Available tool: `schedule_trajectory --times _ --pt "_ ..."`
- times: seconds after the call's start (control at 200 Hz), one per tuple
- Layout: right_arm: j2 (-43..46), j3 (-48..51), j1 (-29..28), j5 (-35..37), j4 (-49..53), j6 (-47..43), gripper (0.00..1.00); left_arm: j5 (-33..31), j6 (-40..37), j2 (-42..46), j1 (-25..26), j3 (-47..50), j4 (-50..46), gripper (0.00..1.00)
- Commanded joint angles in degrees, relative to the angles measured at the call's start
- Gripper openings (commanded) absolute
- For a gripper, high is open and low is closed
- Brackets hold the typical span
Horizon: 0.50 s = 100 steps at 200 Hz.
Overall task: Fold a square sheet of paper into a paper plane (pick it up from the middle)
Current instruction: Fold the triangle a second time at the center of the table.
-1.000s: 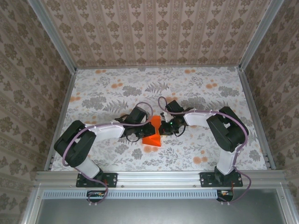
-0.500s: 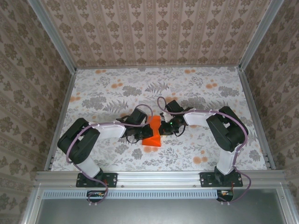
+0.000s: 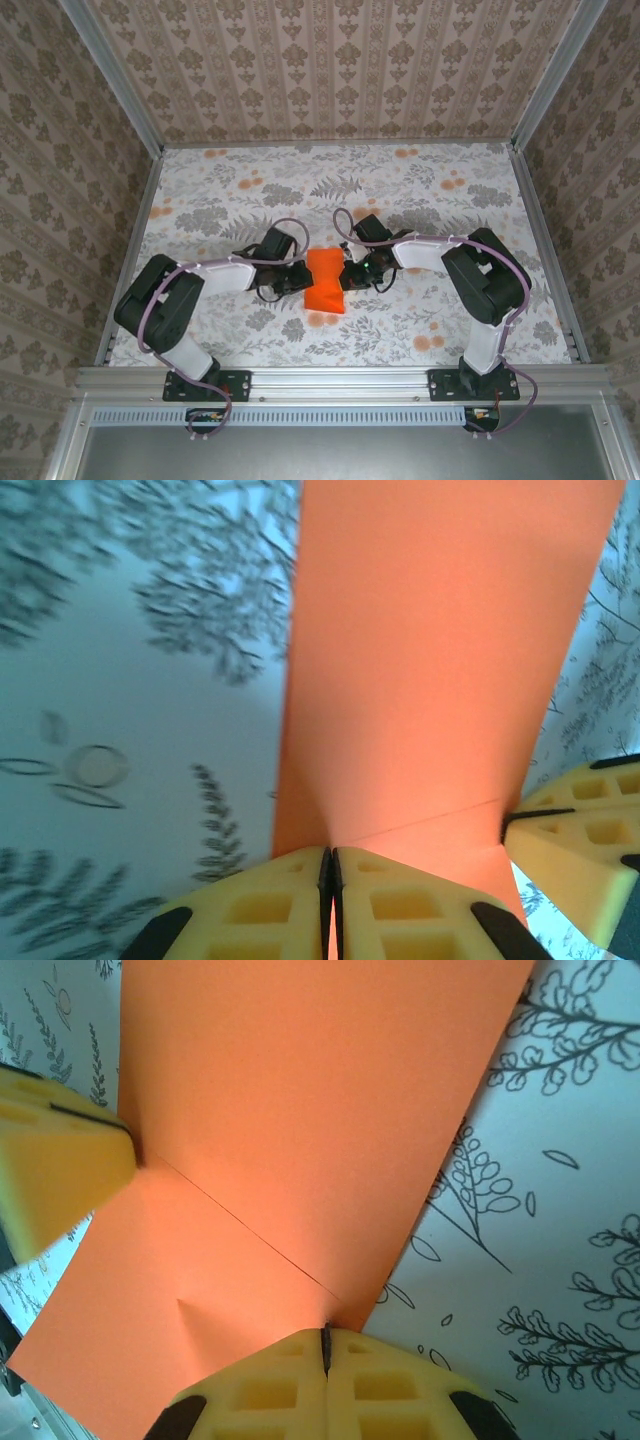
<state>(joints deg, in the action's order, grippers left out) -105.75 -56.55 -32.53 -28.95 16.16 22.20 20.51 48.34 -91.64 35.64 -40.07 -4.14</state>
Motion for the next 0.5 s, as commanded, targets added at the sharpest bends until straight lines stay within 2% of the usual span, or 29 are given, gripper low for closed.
schedule_trajectory --times 0.0,0.12,0.245,0.495 --pt "-3.6 2.4 0.2 11.7 7.6 -1.9 0.05 -3.4 -3.1 2.5 -2.4 0.8 -5.9 0.12" --pt "-3.3 2.1 0.2 11.0 7.3 -1.5 0.05 -1.9 -3.8 6.3 -2.3 0.4 -5.8 0.12" --pt "-3.2 1.6 0.1 10.2 7.1 -1.0 0.05 0.1 -3.2 9.0 0.2 0.1 -3.9 0.12" --pt "-2.7 1.1 0.1 8.5 6.5 -0.4 0.05 2.0 -0.7 2.9 4.5 -1.0 1.4 0.12"
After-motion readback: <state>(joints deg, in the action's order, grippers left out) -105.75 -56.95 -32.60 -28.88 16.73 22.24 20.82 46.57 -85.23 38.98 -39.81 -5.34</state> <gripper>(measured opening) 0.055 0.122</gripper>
